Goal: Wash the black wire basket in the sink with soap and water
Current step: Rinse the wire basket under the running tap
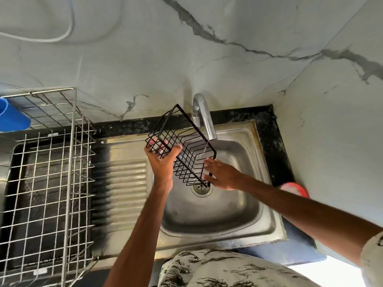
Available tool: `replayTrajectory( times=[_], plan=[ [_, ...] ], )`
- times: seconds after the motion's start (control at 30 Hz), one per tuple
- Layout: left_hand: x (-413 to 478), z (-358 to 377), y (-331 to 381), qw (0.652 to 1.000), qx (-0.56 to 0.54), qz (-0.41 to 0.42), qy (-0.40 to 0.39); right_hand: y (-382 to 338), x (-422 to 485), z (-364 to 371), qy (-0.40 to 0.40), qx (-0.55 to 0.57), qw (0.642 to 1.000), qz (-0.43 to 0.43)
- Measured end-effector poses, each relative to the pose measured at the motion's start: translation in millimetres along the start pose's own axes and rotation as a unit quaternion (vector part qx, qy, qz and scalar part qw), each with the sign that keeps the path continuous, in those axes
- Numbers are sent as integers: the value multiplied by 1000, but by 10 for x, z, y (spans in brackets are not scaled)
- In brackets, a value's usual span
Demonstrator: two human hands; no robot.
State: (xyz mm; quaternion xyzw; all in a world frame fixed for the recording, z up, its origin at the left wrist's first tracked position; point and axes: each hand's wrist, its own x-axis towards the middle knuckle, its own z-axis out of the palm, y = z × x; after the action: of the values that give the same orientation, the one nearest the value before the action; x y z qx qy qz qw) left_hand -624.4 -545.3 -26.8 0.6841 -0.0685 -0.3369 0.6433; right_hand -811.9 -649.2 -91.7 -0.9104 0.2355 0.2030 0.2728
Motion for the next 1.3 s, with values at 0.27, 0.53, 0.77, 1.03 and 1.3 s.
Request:
replayTrajectory(
  times=[0.27,0.53,0.77,1.03,1.3],
  plan=[
    [-246,45,-74,999,-9,4,31,-312,139,148,286,383,853,208],
    [-312,-50,-77,995,-48,-29,77,-393,368,260,213,648,659,316],
    [-358,-365,152,993,-68,-93,-23,-329,276,88,187,677,669,243],
    [-227,-611,824,991,5,-122,-62,-247,358,-74,136,664,711,187],
    [-245,-503,1117,960,225,-116,-123,-223,458,-111,112,636,755,115]
  ],
)
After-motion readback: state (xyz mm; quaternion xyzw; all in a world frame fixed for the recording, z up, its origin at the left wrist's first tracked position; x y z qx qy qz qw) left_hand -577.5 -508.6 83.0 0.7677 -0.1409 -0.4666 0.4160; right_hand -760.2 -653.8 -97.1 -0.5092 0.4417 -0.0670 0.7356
